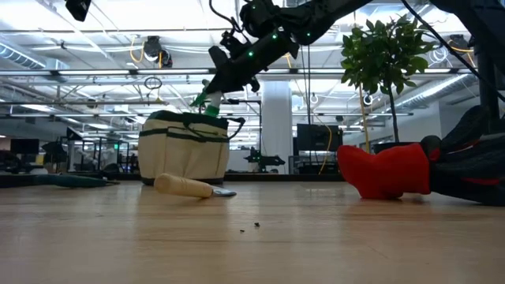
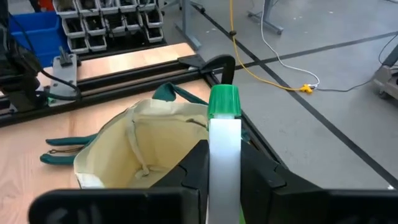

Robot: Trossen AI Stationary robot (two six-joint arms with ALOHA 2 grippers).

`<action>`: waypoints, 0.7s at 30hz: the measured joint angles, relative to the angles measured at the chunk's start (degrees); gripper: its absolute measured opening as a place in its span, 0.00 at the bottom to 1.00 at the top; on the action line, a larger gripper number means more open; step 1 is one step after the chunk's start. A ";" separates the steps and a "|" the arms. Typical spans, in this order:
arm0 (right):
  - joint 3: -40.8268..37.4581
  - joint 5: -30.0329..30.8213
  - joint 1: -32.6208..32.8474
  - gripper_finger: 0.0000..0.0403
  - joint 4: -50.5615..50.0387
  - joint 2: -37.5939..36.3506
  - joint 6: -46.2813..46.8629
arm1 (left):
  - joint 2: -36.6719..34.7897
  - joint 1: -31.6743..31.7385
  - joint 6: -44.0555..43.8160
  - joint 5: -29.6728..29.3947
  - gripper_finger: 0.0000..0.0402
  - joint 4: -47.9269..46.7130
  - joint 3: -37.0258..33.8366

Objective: Pick & Place Garden tools in Gardening bag
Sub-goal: Put the spray bottle into the gardening bag

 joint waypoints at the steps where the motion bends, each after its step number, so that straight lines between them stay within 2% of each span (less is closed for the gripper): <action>1: -0.01 0.00 0.00 0.14 -0.04 0.00 -0.03 | 0.00 0.00 0.00 0.00 0.12 0.00 0.00; 6: 0.01 0.00 0.00 0.17 -0.42 0.00 -0.07 | 0.00 0.00 0.02 0.00 0.12 0.00 0.00; 21: 0.01 -0.10 -0.02 0.18 -0.42 0.00 -1.40 | -0.02 0.02 -2.69 0.00 0.12 -0.02 0.00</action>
